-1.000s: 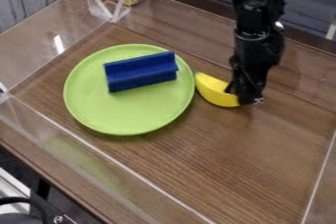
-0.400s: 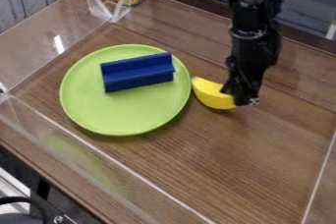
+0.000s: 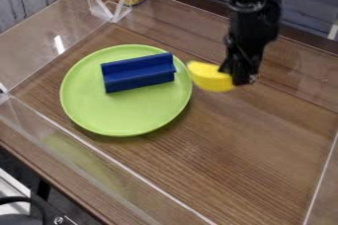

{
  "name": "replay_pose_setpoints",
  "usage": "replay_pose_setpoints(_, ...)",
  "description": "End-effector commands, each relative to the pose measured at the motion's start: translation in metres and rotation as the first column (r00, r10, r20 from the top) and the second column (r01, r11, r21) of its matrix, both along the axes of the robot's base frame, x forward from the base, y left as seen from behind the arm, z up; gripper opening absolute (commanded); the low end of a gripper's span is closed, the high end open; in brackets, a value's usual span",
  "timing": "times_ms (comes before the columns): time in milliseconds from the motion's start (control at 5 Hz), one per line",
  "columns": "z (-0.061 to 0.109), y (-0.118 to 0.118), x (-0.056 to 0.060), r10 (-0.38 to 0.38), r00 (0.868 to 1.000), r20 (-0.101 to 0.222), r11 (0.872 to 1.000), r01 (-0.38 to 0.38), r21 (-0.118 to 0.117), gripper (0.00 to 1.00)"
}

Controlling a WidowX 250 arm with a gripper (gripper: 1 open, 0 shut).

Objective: Put the banana in the green plate

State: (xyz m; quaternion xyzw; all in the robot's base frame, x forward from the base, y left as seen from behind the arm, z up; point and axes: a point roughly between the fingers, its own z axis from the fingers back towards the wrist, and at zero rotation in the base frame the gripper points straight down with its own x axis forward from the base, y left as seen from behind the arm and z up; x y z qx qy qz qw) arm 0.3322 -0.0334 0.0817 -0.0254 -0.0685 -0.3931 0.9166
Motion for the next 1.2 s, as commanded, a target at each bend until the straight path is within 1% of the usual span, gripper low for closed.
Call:
replay_pose_setpoints(0,0.045,0.02,0.009,0.137,0.986,0.092,0.99,-0.138,0.003,0.0)
replay_pose_setpoints(200,0.051,0.035,0.008,0.191,0.977,0.094,0.981,-0.192,0.0,0.0)
replay_pose_setpoints(400,0.056,0.045,0.009,0.225,0.969,0.1,0.974,-0.226,-0.002,0.0)
replay_pose_setpoints(600,0.057,0.056,0.001,0.279,0.955,0.103,0.96,-0.28,-0.007,0.0)
replay_pose_setpoints(800,0.048,0.057,-0.014,0.25,0.963,0.105,0.968,-0.25,-0.01,0.0)
replay_pose_setpoints(1000,0.041,0.06,-0.03,0.247,0.963,0.107,0.969,-0.247,-0.015,0.0)
